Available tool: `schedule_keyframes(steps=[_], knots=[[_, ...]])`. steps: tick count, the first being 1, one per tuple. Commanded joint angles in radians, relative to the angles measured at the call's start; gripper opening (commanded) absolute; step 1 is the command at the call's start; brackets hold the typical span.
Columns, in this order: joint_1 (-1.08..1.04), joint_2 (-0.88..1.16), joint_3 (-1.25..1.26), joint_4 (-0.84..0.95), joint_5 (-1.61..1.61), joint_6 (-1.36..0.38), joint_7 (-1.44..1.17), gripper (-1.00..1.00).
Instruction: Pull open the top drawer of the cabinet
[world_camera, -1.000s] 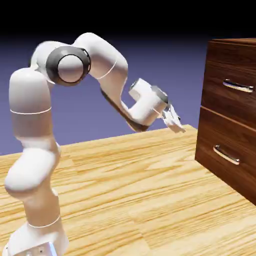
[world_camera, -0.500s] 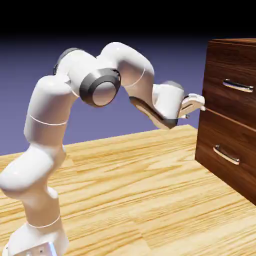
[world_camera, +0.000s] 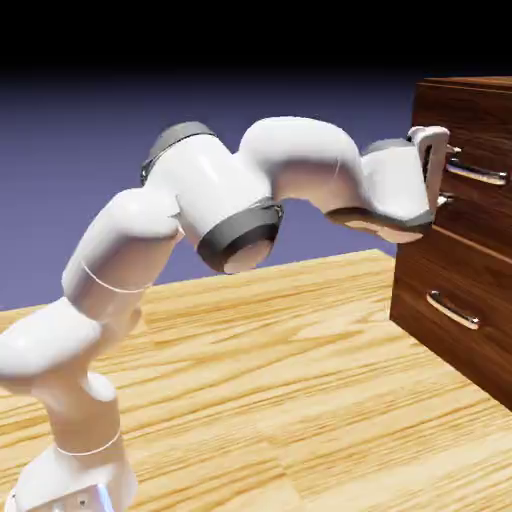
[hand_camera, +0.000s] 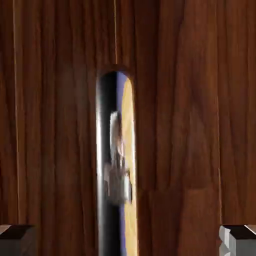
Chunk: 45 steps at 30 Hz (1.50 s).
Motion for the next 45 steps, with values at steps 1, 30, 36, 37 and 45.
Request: schedule_keyframes(steps=[1,30,36,37,45], knots=[[0.026,0.021,-0.014,0.036,0.006,0.009,-0.022,0.00],[-0.528,-0.207,0.415,-0.436,-0.034,-0.079,0.212,-1.00],[-0.745,-0.169,0.627,-0.577,-0.017,-0.117,0.187,-1.00],[-0.782,-0.155,0.663,-0.604,-0.012,-0.125,0.177,-1.00],[-0.970,-0.050,0.852,-0.768,0.027,-0.172,0.105,1.00]])
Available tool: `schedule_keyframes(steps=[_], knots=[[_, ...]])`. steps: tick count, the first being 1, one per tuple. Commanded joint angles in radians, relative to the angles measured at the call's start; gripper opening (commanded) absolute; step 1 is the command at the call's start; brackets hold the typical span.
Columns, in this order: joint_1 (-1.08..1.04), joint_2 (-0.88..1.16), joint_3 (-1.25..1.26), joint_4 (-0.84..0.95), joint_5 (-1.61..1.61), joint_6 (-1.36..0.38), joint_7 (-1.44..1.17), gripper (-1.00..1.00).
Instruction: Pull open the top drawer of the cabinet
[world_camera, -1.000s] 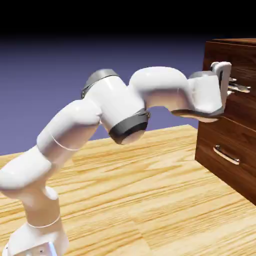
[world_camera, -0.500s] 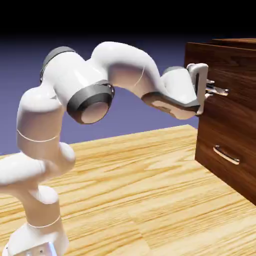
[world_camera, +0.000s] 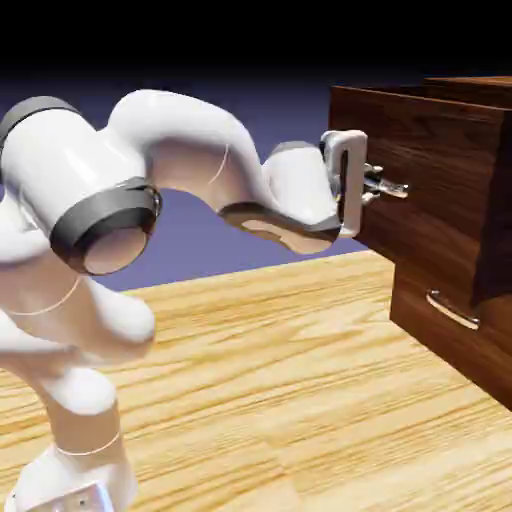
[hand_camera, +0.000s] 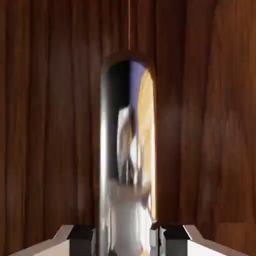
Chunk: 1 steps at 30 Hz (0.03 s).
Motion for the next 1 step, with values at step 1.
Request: schedule_keyframes(steps=[1], knots=[[-0.036,0.025,0.035,-0.035,0.012,-0.007,-0.014,1.00]])
